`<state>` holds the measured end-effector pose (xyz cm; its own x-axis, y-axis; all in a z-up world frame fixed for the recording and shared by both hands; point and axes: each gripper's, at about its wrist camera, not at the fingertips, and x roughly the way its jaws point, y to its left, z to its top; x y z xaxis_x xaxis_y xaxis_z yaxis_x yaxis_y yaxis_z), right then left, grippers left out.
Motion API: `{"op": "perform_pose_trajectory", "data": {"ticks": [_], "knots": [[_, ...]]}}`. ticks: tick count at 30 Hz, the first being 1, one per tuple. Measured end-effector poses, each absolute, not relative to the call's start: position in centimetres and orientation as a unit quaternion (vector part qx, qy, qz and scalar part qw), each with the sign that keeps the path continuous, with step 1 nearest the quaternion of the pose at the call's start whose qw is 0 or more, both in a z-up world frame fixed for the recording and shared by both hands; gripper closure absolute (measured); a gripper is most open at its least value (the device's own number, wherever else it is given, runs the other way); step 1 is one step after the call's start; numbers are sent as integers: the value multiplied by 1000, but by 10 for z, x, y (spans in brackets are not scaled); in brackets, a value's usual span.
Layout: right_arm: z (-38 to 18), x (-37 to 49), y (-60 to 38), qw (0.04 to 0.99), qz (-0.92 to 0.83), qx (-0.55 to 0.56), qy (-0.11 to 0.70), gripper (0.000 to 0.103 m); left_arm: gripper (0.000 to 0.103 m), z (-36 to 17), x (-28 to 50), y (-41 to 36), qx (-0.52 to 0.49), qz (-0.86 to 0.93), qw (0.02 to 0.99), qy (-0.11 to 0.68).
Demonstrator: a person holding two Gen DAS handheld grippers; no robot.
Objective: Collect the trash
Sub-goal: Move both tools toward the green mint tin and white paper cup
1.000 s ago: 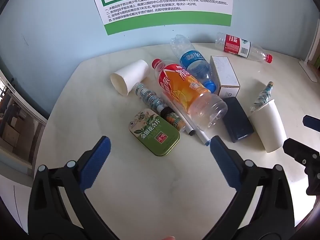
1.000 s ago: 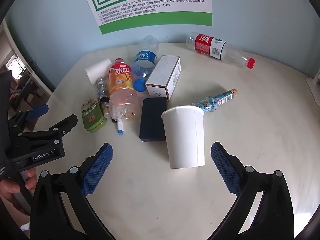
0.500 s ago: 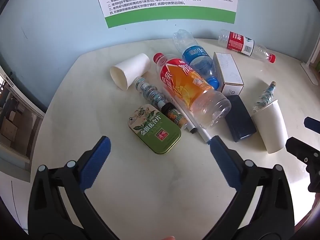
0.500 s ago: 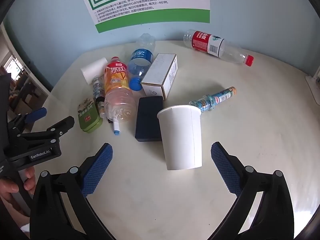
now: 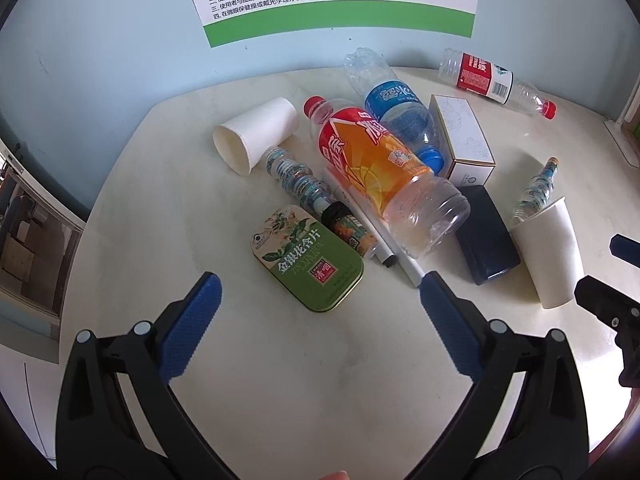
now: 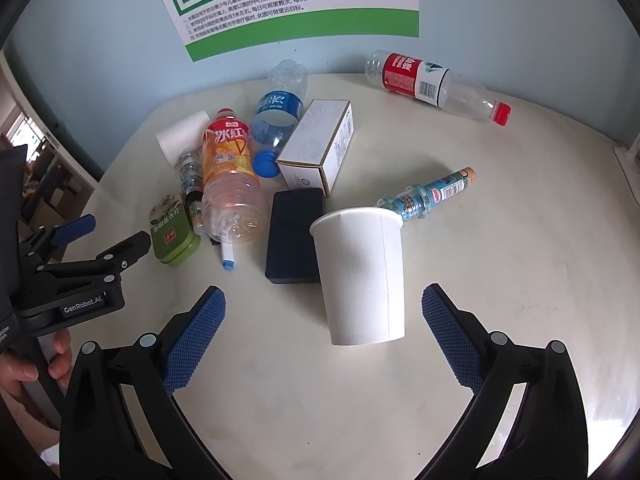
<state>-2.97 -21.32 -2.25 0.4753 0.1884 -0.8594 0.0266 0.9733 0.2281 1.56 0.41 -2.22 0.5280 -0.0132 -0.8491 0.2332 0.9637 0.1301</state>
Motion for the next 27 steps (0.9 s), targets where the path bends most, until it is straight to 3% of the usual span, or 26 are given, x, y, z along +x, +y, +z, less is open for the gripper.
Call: {"op": "perform_pose_trajectory", "data": {"ticks": [20,22,27], "knots": [[-27,-32,-214,848,45,119,515,5,6,-36,19,9,119,-67,856,498],[-27,-32,-214,848,46,120,514,5,6,-35,19,10,126,-60,875,464],[-26,-33,-214,849,48,124,511,5,6,-35,18,10,133,-49,875,463]]}}
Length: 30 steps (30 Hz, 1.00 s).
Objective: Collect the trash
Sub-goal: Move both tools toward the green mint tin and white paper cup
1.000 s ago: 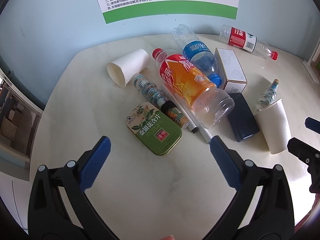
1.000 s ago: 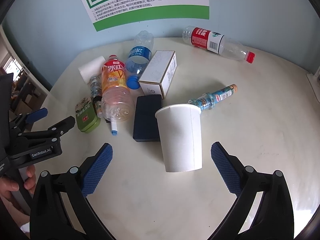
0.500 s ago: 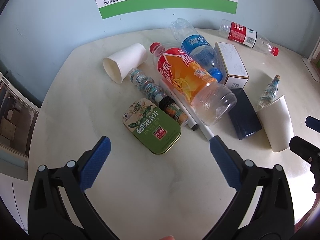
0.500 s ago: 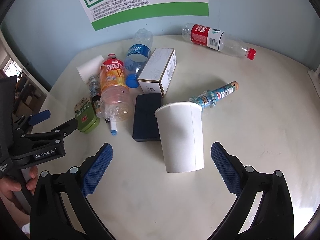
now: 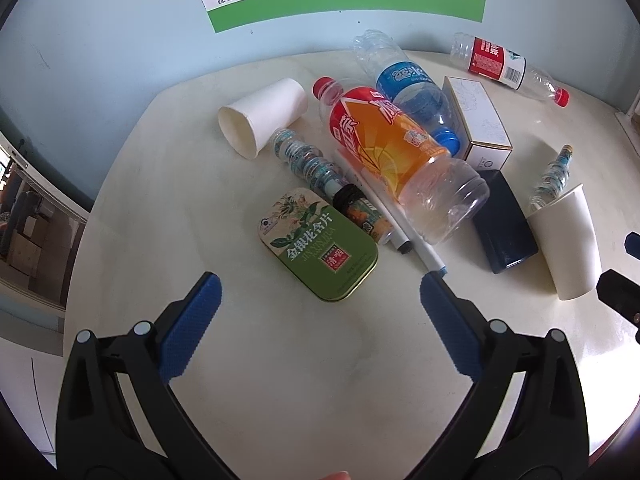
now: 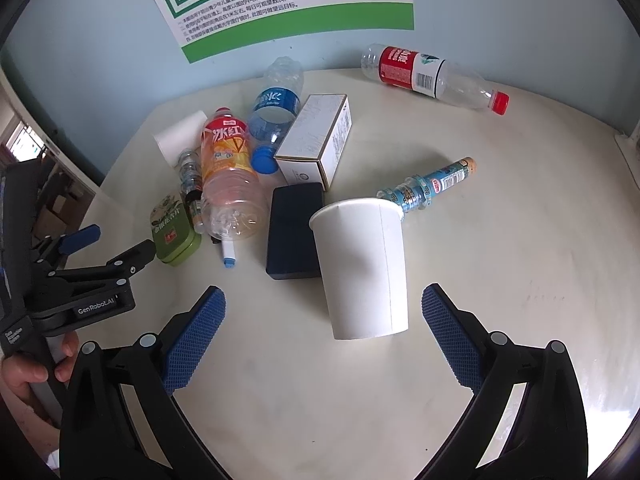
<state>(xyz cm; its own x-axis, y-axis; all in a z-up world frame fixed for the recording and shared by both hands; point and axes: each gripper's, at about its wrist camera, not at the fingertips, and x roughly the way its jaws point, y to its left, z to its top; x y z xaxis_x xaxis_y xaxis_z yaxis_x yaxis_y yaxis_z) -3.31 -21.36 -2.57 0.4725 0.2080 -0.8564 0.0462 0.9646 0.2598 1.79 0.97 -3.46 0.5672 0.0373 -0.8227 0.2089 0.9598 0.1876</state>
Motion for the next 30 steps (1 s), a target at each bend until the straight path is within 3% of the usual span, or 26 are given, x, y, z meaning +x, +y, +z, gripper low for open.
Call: {"op": "perform_pose_trajectory", "data": {"ticks": [30], "knots": [[-33,-28,-213,842,58,137,519,5,6,-42,22,9,127,-51,875,464]]}}
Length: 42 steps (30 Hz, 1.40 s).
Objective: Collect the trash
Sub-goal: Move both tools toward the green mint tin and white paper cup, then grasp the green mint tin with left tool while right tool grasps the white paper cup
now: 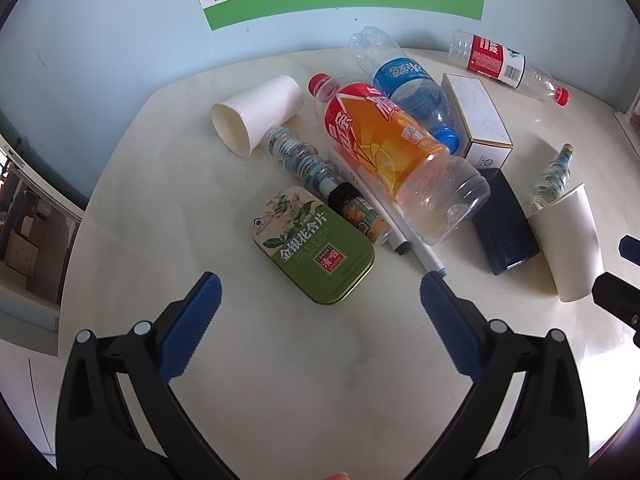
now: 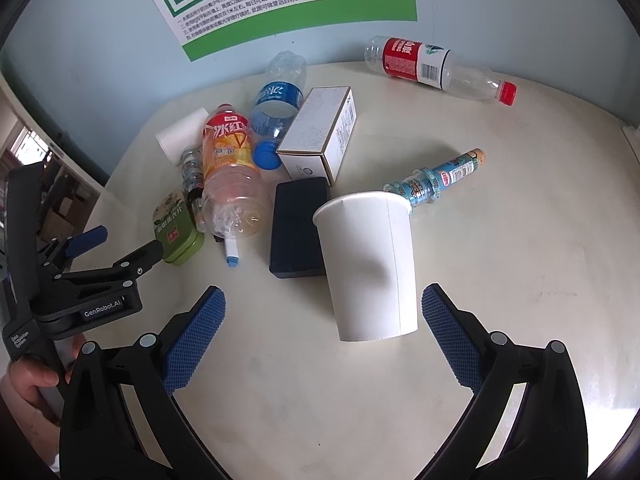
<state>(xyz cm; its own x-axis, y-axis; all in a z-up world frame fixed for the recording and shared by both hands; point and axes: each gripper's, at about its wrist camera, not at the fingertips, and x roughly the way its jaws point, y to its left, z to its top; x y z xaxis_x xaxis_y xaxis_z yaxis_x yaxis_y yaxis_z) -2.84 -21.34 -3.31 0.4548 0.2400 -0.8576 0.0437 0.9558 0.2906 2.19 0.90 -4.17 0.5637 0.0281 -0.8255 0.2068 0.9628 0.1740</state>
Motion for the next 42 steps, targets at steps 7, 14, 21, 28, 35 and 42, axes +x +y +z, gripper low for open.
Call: {"op": "perform_pose_trajectory", "data": {"ticks": [7,14,21,28,35,42], "knots": [[-38,-23,-214,839,59,131,525,5,6,-51,32,14,109,-49,866,485],[-48,-16,-217,832,57,129,536,5,6,-63,52,21,83,-44,853,513],[-61,-5,-218,827,53,130,545,6,6,-77,79,24,56,-41,840,538],[-72,3,-220,820,53,132,555,6,5,-89,92,33,71,-37,831,551],[-76,8,-220,819,52,124,557,6,9,-86,94,53,61,-33,837,543],[-80,15,-216,817,44,117,563,7,8,-86,120,63,25,-19,829,558]]}}
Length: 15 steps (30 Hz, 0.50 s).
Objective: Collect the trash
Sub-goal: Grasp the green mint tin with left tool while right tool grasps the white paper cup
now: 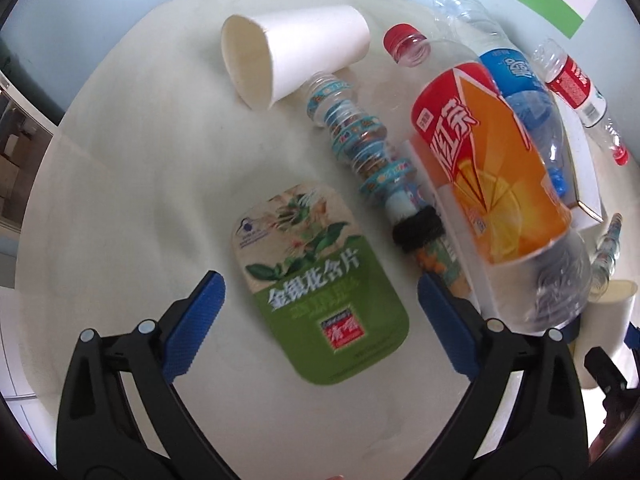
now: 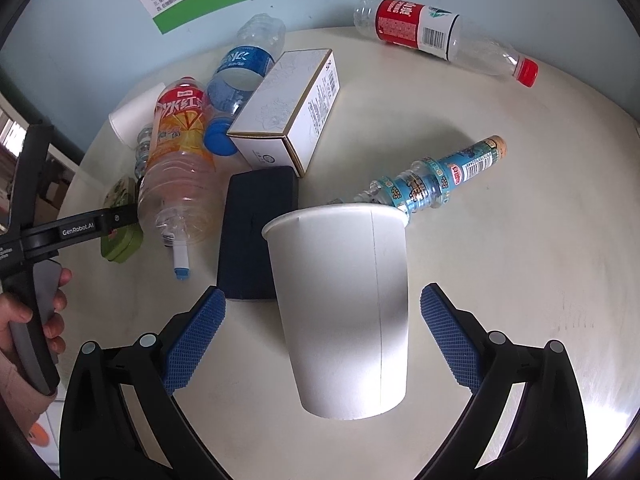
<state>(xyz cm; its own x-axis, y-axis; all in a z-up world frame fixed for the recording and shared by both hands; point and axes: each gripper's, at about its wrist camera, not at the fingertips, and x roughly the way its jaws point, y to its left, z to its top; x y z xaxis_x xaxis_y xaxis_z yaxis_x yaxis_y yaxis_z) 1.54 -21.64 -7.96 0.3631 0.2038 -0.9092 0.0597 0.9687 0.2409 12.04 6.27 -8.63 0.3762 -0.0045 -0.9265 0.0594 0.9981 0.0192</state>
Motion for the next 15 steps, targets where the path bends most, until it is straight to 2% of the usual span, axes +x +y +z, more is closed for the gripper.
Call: {"op": "perform_pose_trajectory", "data": {"ticks": [1,3,5,11,12,13,15], "knots": [[-81,17,-215,816,43,117,564,7,8,-88,124,61,31,-13,827,561],[-84,19,-214,813,41,118,569,10,15,-94,127,59,37,-7,821,569],[-88,19,-212,807,43,120,577,27,25,-94,126,63,19,-20,827,562],[-95,15,-212,804,56,123,579,30,38,-95,114,61,49,-52,832,551],[-94,16,-212,804,59,125,578,32,39,-95,114,61,53,-59,832,550],[-93,16,-213,804,65,128,578,41,41,-93,112,62,55,-63,832,549],[-94,17,-213,799,64,122,585,42,42,-85,105,55,60,-72,830,550]]}}
